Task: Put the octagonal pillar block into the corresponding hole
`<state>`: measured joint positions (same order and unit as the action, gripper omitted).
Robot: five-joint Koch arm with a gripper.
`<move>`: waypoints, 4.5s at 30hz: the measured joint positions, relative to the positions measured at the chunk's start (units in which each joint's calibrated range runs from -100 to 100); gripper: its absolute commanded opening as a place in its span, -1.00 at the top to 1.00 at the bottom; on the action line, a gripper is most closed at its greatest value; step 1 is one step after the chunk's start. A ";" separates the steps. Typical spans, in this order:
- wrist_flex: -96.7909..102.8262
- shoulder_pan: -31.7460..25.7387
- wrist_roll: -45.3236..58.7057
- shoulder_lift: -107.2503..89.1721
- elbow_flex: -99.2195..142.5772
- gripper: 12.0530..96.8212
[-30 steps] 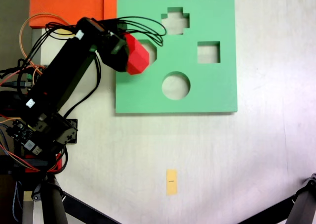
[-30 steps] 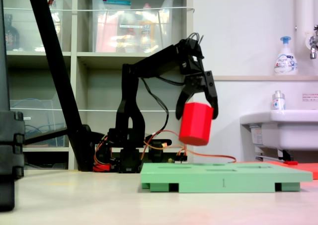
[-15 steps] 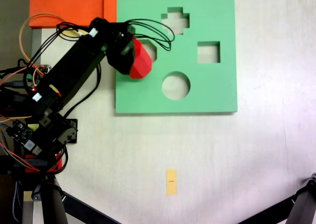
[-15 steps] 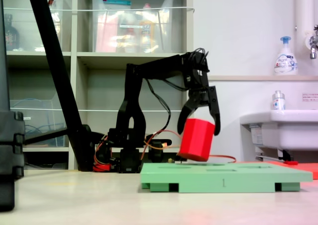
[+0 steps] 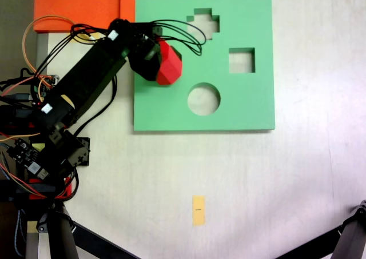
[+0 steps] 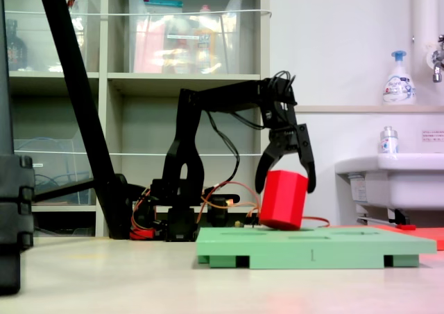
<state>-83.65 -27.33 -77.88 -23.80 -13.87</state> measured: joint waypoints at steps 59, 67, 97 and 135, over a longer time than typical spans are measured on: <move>4.80 -1.86 -1.56 6.57 1.37 0.21; 4.89 -1.81 -1.56 6.57 1.37 0.20; 6.85 -0.39 -1.07 6.57 4.80 -0.66; -0.29 17.19 37.70 -30.92 -5.68 -0.63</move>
<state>-83.95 -10.13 -40.17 -54.72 -19.55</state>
